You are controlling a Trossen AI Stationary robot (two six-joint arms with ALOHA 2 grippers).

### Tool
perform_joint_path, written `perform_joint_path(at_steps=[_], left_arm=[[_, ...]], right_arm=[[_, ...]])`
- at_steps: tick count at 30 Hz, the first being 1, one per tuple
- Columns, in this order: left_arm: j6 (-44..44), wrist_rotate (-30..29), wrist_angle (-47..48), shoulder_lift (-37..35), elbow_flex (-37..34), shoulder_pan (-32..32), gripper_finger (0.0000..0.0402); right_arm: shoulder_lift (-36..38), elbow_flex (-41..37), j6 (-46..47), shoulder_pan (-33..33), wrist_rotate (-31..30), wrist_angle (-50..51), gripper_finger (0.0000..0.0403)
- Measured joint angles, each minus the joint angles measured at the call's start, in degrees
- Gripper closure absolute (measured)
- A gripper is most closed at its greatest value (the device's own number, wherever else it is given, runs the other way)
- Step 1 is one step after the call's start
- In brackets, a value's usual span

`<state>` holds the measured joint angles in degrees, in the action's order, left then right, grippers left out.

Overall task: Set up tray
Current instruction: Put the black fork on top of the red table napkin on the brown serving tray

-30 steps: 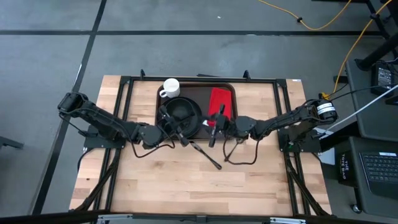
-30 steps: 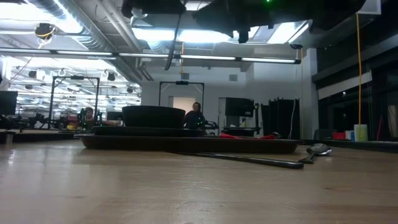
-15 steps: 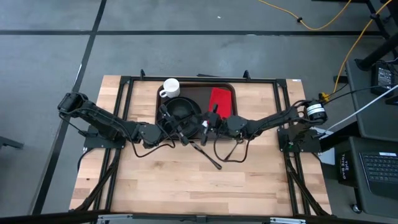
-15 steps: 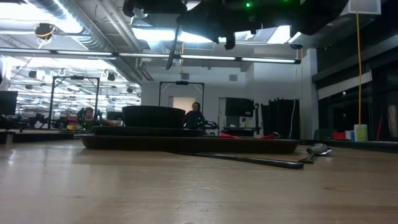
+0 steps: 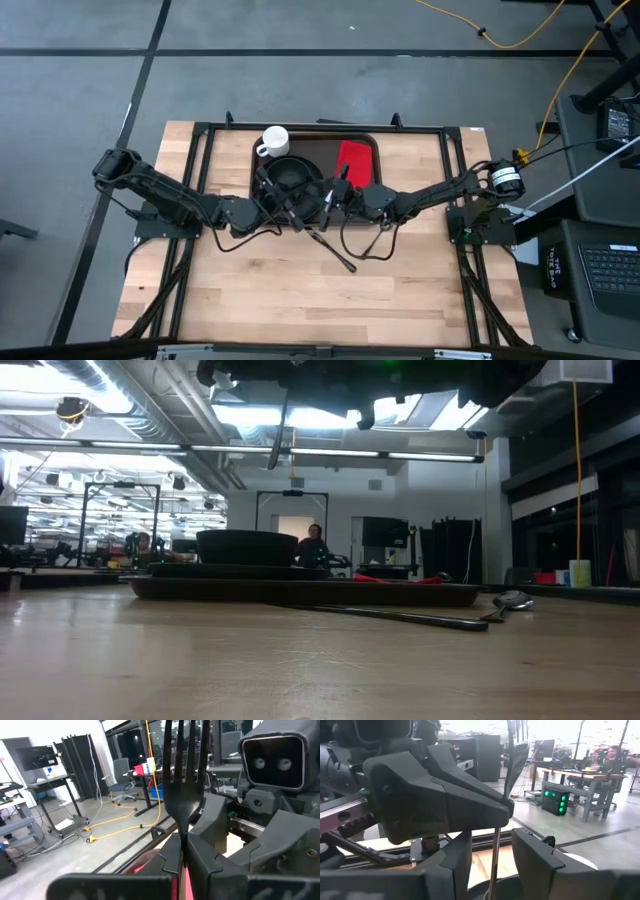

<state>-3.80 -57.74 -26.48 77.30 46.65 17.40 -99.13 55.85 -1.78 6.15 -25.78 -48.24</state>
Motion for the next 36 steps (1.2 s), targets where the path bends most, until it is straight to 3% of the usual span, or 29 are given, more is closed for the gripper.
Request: perform_joint_path(at_steps=[9, 18, 27, 36], left_arm=[[0.44, 0.94, -0.70, -0.02, 0.04, -0.89, 0.0395], [1.38, 3.66, -1.02, 0.11, 0.04, -1.52, 0.0396], [1.04, 3.48, -0.88, 0.28, 0.07, -1.18, 0.0389], [-3.20, 1.41, -0.52, 0.37, 0.04, 2.90, 0.0350]], right_arm=[[0.00, 0.03, 0.00, -0.02, -0.07, -1.41, 0.0305], [0.00, 0.03, -0.17, -0.04, -1.76, -2.22, 0.0389], [0.00, 0.03, -0.17, -0.02, -1.76, -2.11, 0.0394], [0.00, 0.03, 0.07, 0.70, -0.74, -1.25, 0.0394]])
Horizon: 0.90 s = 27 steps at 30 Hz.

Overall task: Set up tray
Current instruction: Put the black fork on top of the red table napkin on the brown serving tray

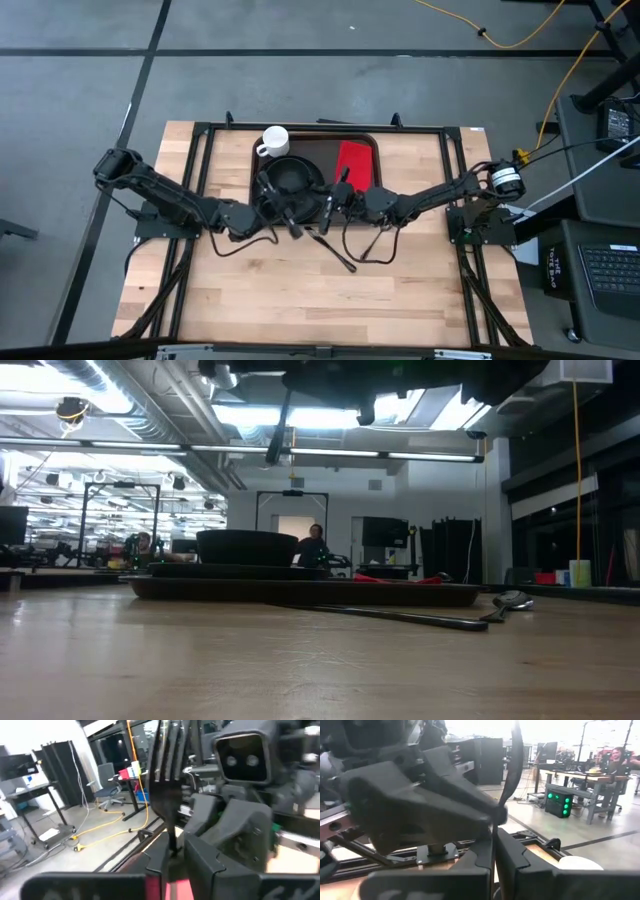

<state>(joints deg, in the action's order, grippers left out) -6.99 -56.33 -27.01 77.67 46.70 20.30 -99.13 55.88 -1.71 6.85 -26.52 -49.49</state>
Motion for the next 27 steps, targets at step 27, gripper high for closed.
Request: perform_joint_path(at_steps=[27], left_arm=[[18.45, -2.59, 24.70, -1.07, -0.13, 18.72, 0.0321]], right_arm=[[0.61, 0.09, 4.47, 4.99, -2.52, 8.76, 0.0394]])
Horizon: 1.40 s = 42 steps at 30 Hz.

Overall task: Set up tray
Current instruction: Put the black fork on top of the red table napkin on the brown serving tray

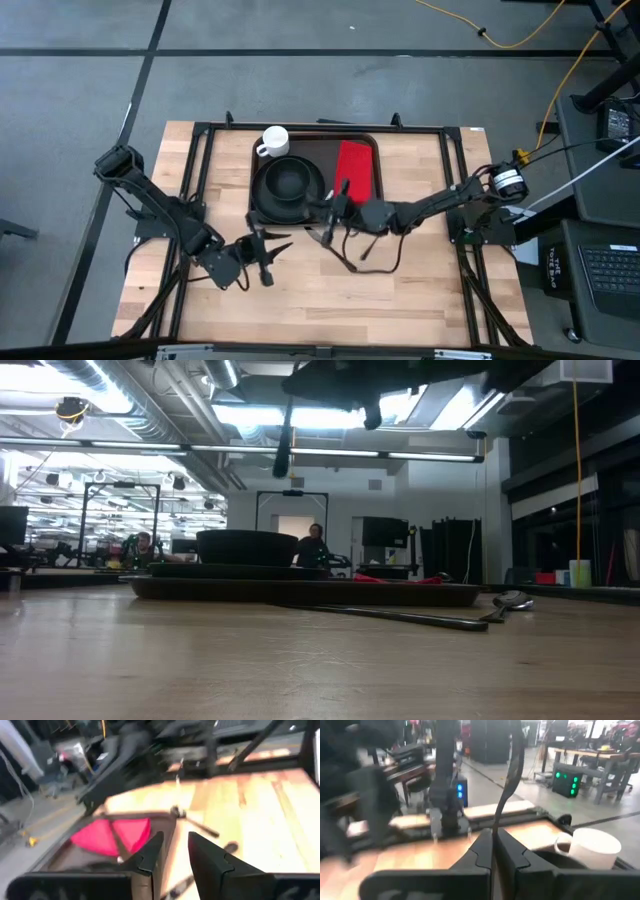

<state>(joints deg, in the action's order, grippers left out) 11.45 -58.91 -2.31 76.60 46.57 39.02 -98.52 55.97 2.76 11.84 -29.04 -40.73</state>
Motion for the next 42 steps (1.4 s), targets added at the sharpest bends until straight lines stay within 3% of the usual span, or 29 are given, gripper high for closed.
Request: perform_joint_path(at_steps=[9, 18, 22, 30, 36, 42], left_arm=[[8.94, -1.52, 2.71, -0.29, -5.26, 2.85, 0.0365], [15.61, 0.29, 2.02, -7.28, -13.52, 1.51, 0.0399], [14.43, 3.59, -1.14, -11.31, -18.49, -2.05, 0.0400], [-0.76, 20.71, -11.84, -21.17, -26.41, -11.76, 0.0400], [-4.71, 22.24, -12.96, -26.53, -28.94, -16.59, 0.0400], [-7.22, 22.96, -13.21, -28.50, -29.16, -17.94, 0.0400]], right_arm=[[3.08, 0.00, -1.07, 7.66, -9.64, 10.28, 0.0394], [15.26, 0.00, 7.51, 5.75, -6.26, 34.14, 0.0394], [17.51, -0.02, 8.72, 2.66, -4.79, 37.44, 0.0394], [17.09, -4.82, 9.52, -8.79, 8.98, 32.51, 0.0394], [17.10, -8.34, 12.07, -16.56, 17.11, 28.03, 0.0394], [21.97, -4.32, 13.46, -22.62, 24.71, 32.75, 0.0394]])
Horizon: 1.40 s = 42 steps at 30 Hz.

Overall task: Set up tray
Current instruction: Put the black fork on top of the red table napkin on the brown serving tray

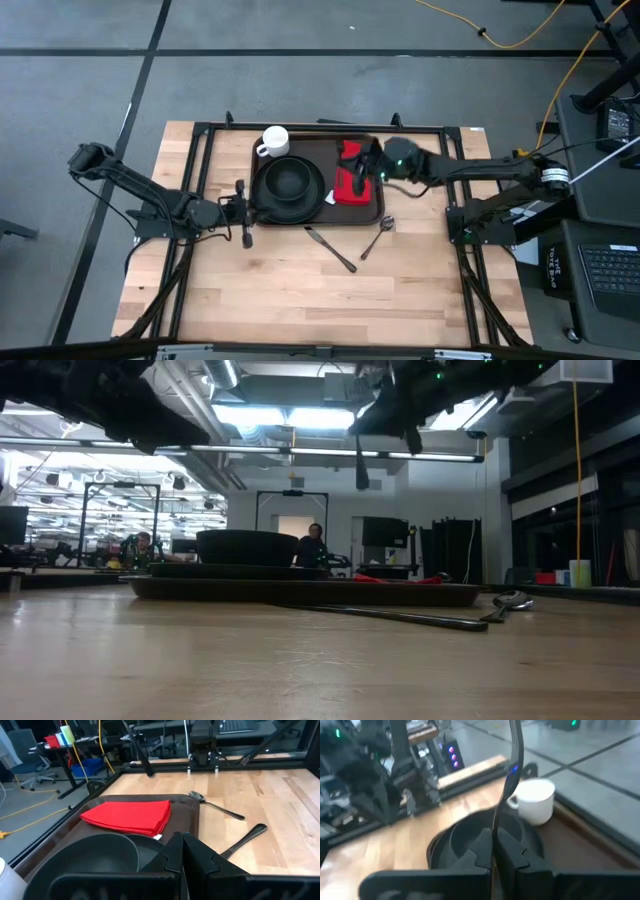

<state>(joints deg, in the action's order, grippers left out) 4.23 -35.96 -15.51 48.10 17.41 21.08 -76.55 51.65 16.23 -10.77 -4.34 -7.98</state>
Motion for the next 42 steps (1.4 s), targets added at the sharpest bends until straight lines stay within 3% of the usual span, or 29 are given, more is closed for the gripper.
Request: perform_joint_path(at_steps=[8, 24, 33, 42], left_arm=[[-0.62, 0.13, 0.20, -1.55, 0.00, 0.28, 0.0400], [-4.84, 1.59, 0.26, -6.20, 0.00, -0.28, 0.0400], [-8.90, 0.99, 0.29, -7.14, 0.01, -0.98, 0.0399], [-18.90, 1.00, 0.07, -7.11, 0.02, -0.98, 0.0398]], right_arm=[[7.13, 1.14, 0.82, -1.02, -0.46, 7.38, 0.0394], [10.65, 1.15, 0.66, -2.72, 1.26, 10.20, 0.0394], [10.53, 1.12, 10.09, -7.11, 5.53, 19.93, 0.0394], [8.83, 1.12, 21.35, -9.66, 7.91, 22.52, 0.0394]])
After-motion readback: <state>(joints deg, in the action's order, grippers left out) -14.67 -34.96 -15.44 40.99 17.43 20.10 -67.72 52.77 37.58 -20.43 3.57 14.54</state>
